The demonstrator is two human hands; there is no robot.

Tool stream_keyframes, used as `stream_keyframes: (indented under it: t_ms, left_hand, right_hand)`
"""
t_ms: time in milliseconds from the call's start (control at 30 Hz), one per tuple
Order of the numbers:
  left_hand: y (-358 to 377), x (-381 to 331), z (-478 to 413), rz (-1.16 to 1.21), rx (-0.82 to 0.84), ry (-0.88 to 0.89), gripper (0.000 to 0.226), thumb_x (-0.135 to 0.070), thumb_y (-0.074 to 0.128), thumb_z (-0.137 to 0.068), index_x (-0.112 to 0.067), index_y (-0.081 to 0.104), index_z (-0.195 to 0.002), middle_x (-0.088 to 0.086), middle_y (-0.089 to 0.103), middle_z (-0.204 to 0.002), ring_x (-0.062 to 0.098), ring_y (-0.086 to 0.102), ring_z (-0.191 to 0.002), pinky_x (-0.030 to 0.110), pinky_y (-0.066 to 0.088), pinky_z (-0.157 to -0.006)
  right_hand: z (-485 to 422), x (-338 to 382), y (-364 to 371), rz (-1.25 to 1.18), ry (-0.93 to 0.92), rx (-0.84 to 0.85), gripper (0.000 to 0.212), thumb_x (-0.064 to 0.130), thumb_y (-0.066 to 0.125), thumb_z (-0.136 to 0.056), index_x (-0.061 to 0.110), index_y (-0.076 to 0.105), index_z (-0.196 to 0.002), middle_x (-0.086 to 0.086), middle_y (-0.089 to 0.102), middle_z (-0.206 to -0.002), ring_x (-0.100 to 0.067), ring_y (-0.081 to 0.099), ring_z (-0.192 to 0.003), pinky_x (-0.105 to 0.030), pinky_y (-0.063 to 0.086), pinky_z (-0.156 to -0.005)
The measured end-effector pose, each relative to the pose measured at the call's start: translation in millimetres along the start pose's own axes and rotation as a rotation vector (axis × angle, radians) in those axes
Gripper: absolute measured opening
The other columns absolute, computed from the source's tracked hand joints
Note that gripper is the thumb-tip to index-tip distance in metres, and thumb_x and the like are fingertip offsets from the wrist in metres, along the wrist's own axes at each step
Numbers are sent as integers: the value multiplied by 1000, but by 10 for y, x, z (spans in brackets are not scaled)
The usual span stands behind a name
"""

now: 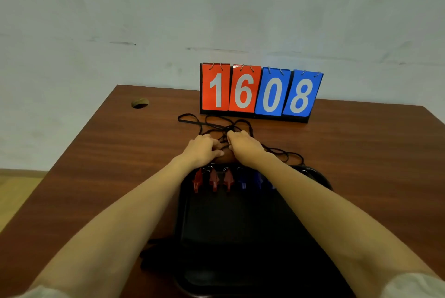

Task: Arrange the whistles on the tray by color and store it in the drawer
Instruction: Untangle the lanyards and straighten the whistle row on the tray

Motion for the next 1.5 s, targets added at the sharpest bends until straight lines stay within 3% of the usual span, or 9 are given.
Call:
stream_keyframes:
  t_ms: [133,267,433,600,733,833,1167,1333,1500]
  left_hand:
    - [-34,-34,30,28,-28,-40,24,-31,50,-96,-13,65,-105,11,61,-116,33,51,-114,44,37,-97]
    - [-192,-152,169,79,-92,-67,24,-28,47,-97,-11,64,-99,13,67,-106,34,57,-106,41,40,-93]
    - [-586,-376,354,200,-206,-35,20,-21,48,-97,-9,63,-90,9,69,-97,29,63,-91,40,49,-80]
    - [-1002,-705,599,254,-357,21,16,-17,48,-97,-12,57,-85,10,68,-90,24,59,-73,33,45,-68]
    - [-1367,-985,863,262,-503,80,18,-18,46,-97,-10,61,-98,7,64,-86,25,63,-77,32,46,-69]
    - [-1655,-1190,1071,219,-634,119,25,-24,45,-98,-9,62,-110,7,67,-100,26,64,-91,28,45,-73]
    - [-2132,-1366,1561,62,-870,139,27,-23,46,-98,-7,64,-111,12,67,-105,27,61,-95,31,43,-72]
    - [-2111,-1277,1747,43,-884,104,29,-21,43,-100,-7,64,-113,13,65,-104,28,60,-94,31,41,-71]
    - [-1964,-1109,1934,49,-862,57,27,-23,45,-99,-10,65,-111,10,66,-102,27,61,-91,35,46,-72]
  right_hand:
    - [122,-9,-222,-134,-2,-78,15,10,38,-98,11,37,-113,-13,59,-114,-26,57,-90,-36,36,-60]
    - [336,-25,-701,-161,-32,-296,1,12,39,-100,13,39,-99,-5,49,-85,-16,43,-65,-30,30,-53]
    - [622,-147,-1432,-145,-28,-575,12,14,37,-101,9,47,-99,-3,49,-85,-18,45,-72,-34,42,-60]
    - [1110,-318,-2190,-227,9,-768,15,13,41,-101,2,51,-101,-9,54,-92,-20,43,-81,-30,36,-66]
    - [1590,-387,-2656,-389,10,-922,26,21,49,-98,3,47,-116,-4,55,-87,-20,51,-76,-29,41,-68]
    - [1898,-443,-2890,-382,5,-1014,22,23,50,-98,3,50,-107,-6,56,-83,-21,50,-72,-29,39,-65]
    - [2574,-812,-3049,-360,117,-1137,15,19,54,-95,5,59,-96,-9,61,-89,-20,54,-79,-31,44,-70]
    - [2694,-899,-2818,-422,160,-1057,21,7,47,-97,4,63,-110,-12,66,-106,-25,61,-96,-29,48,-84]
    - [2797,-887,-2518,-536,165,-947,20,11,48,-97,4,60,-110,-12,69,-97,-23,66,-86,-31,52,-81]
Point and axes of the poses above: each hand's wrist, its own z-axis away from the middle knuckle, its own y-axis out of the palm, x = y × z, the point moved 6 cm from there along -z, towards the middle knuckle
